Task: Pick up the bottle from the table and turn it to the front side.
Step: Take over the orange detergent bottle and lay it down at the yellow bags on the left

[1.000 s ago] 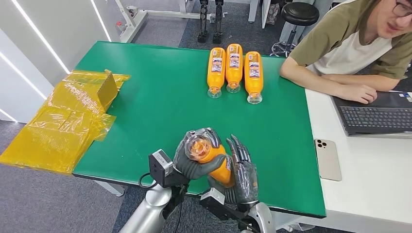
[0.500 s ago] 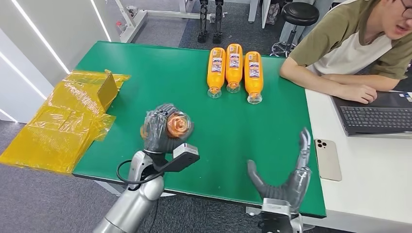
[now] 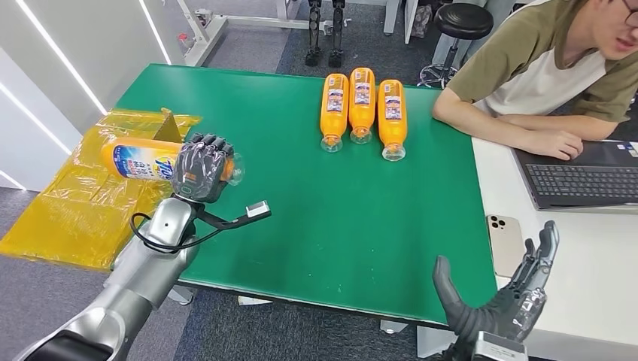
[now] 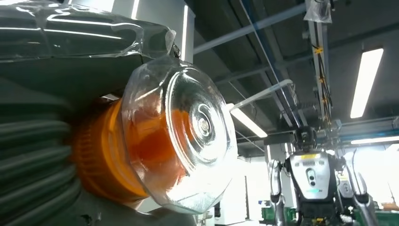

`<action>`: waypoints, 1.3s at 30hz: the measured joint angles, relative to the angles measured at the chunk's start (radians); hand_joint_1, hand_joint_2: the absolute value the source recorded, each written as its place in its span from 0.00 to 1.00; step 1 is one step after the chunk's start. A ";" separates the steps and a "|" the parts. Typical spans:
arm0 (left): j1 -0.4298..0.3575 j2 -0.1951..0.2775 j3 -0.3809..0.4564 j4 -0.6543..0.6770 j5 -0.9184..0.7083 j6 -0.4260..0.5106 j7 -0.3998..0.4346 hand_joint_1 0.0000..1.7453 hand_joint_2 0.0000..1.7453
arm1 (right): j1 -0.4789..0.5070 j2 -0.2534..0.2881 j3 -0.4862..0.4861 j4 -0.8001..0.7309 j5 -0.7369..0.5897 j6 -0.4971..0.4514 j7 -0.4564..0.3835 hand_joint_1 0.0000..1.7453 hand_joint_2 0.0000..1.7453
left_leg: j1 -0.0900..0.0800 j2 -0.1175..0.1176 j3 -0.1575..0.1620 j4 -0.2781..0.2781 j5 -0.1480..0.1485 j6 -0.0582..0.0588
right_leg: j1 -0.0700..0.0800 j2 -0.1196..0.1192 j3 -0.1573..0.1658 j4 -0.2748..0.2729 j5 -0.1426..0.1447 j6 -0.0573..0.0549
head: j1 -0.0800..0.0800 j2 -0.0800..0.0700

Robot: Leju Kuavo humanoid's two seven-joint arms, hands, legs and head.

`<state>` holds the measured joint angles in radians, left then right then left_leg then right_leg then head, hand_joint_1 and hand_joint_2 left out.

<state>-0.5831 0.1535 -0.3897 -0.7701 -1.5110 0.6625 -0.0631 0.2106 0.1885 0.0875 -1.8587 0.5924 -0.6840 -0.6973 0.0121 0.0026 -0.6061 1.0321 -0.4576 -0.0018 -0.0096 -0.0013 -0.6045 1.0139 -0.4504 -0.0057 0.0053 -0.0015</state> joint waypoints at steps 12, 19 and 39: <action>-0.075 0.062 -0.097 0.339 -0.038 -0.369 -0.126 1.00 1.00 | 0.006 0.002 -0.005 -0.016 -0.015 0.000 -0.002 0.00 1.00 | 0.000 0.002 0.000 0.000 0.000 0.000 | 0.000 0.002 -0.001 0.000 0.000 0.000 | 0.000 0.000; -0.125 0.098 -0.117 0.417 -0.031 -0.466 -0.149 1.00 1.00 | 0.003 0.002 -0.003 -0.015 -0.014 0.000 -0.002 0.00 1.00 | 0.000 0.002 0.002 -0.001 -0.001 -0.001 | 0.000 0.001 0.002 0.000 -0.001 -0.001 | 0.000 0.000; -0.152 0.134 -0.148 0.450 -0.055 -0.470 -0.037 1.00 1.00 | -0.013 0.008 0.026 0.015 0.003 0.000 -0.002 0.00 1.00 | 0.000 0.001 0.004 -0.001 0.000 -0.002 | 0.000 0.001 0.002 0.002 -0.001 -0.002 | 0.000 0.000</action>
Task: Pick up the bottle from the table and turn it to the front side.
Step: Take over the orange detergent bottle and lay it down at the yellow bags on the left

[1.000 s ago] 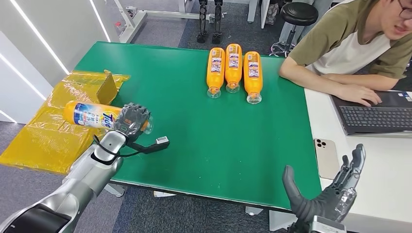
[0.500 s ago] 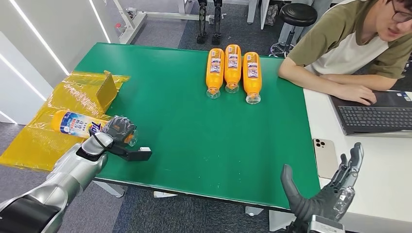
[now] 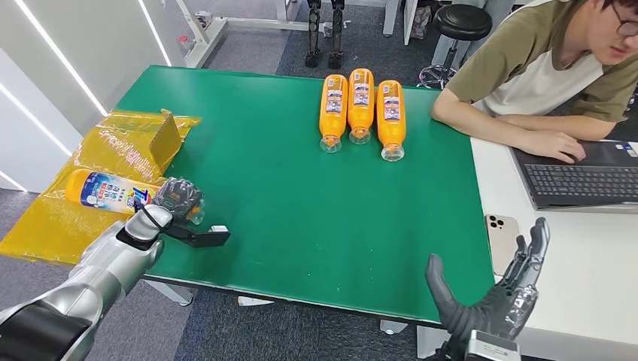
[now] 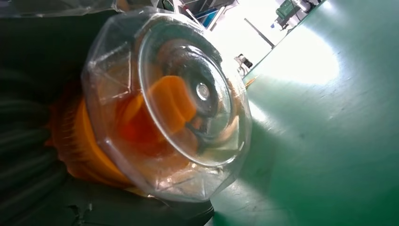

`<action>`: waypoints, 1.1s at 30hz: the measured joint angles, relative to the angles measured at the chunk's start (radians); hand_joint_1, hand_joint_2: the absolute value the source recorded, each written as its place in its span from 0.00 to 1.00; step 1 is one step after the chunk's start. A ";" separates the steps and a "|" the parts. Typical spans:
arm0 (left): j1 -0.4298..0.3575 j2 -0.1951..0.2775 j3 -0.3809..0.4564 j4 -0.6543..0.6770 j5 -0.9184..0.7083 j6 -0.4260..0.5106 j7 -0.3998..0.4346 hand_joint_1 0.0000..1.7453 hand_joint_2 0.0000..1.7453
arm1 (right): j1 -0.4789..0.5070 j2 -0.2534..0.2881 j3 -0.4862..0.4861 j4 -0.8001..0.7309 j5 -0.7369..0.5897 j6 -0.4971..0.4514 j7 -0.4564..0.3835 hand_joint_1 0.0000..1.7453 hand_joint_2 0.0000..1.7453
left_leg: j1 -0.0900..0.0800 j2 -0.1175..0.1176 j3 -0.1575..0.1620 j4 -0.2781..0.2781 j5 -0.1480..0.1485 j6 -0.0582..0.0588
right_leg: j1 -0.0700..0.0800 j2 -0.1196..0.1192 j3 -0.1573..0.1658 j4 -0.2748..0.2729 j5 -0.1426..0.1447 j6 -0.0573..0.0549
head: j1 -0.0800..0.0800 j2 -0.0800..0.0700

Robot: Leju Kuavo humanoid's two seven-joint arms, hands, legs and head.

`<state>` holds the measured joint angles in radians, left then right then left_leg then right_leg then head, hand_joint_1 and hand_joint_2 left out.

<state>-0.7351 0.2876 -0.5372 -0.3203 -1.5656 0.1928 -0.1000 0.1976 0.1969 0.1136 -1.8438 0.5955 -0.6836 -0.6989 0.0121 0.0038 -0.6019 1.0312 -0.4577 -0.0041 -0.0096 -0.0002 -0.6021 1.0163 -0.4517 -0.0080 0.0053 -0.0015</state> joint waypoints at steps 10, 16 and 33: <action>-0.012 -0.006 -0.027 0.006 0.001 0.007 0.049 0.00 1.00 | 0.000 0.003 0.008 0.005 0.001 0.000 0.000 0.00 1.00 | 0.000 0.000 0.000 0.000 0.000 0.000 | 0.000 0.000 -0.001 0.000 0.000 0.000 | 0.000 0.000; -0.014 -0.014 -0.029 0.010 0.025 0.023 0.045 0.00 1.00 | 0.001 0.012 0.012 0.006 0.001 0.000 0.000 0.00 1.00 | 0.000 0.000 0.000 0.000 0.000 0.000 | 0.000 0.000 -0.001 0.000 0.000 0.000 | 0.000 0.000; 0.033 -0.005 0.010 0.009 0.117 0.247 -0.042 0.00 1.00 | 0.001 0.018 0.010 0.006 0.000 0.000 0.000 0.00 1.00 | 0.000 0.000 -0.001 0.000 0.000 0.000 | 0.000 0.000 -0.001 0.000 0.000 0.000 | 0.000 0.000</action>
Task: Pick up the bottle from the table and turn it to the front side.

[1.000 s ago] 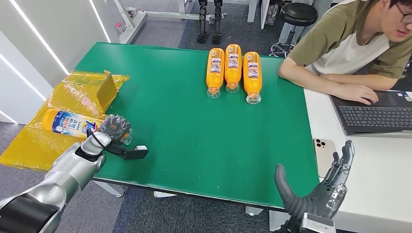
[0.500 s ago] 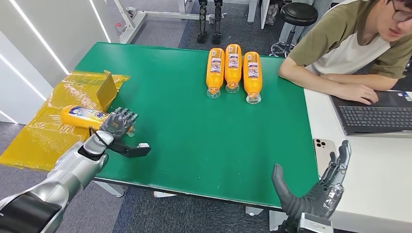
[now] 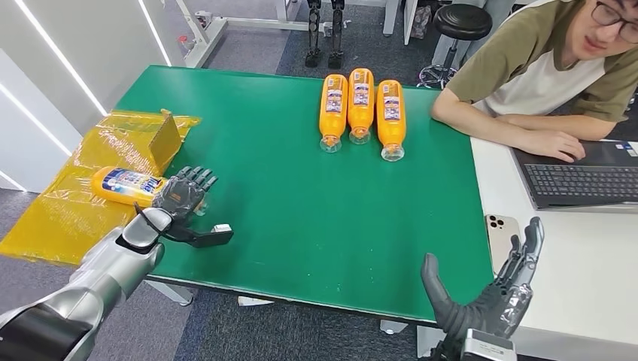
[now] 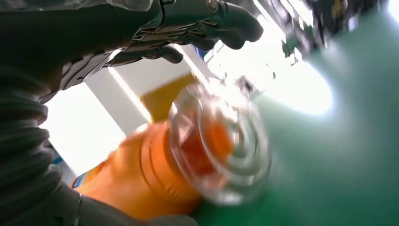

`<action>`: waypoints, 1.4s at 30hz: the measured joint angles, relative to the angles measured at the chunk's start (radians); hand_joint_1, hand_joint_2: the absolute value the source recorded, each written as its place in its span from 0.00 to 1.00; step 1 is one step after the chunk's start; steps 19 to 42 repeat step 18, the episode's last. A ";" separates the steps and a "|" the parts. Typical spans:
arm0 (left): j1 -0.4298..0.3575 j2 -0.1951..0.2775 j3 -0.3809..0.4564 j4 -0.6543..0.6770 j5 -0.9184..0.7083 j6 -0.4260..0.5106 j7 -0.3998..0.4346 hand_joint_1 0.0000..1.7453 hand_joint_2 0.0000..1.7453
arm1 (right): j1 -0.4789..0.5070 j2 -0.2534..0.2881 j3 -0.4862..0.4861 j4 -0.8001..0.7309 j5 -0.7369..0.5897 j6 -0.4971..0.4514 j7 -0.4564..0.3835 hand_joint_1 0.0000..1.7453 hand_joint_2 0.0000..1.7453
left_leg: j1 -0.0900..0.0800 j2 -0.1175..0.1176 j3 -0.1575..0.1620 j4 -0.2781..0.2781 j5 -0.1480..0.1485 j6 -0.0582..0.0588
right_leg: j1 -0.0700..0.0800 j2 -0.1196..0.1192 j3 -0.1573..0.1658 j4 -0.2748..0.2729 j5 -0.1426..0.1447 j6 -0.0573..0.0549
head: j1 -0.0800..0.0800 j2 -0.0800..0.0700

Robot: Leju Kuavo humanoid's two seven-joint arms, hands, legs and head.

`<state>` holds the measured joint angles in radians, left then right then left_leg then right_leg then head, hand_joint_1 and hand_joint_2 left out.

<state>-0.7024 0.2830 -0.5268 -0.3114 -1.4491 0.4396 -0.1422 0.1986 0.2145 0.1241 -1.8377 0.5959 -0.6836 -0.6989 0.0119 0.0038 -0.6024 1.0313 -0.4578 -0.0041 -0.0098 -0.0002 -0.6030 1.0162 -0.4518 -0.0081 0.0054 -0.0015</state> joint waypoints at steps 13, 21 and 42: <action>0.329 -0.300 0.616 -0.703 0.767 0.262 -0.564 0.00 1.00 | 0.026 0.003 -0.002 -0.020 -0.028 0.000 0.000 0.00 1.00 | -0.002 0.008 0.002 0.001 -0.006 0.000 | -0.003 0.007 0.000 -0.002 0.000 0.001 | 0.000 0.000; 0.414 -0.373 0.564 -0.855 1.117 0.263 -0.561 0.00 1.00 | 0.028 0.003 -0.002 -0.021 -0.036 0.000 0.000 0.00 1.00 | -0.001 0.002 0.001 0.001 -0.006 0.001 | -0.002 0.001 0.001 -0.002 -0.002 0.003 | 0.001 0.000; 0.414 -0.373 0.564 -0.855 1.117 0.263 -0.561 0.00 1.00 | 0.028 0.003 -0.002 -0.021 -0.036 0.000 0.000 0.00 1.00 | -0.001 0.002 0.001 0.001 -0.006 0.001 | -0.002 0.001 0.001 -0.002 -0.002 0.003 | 0.001 0.000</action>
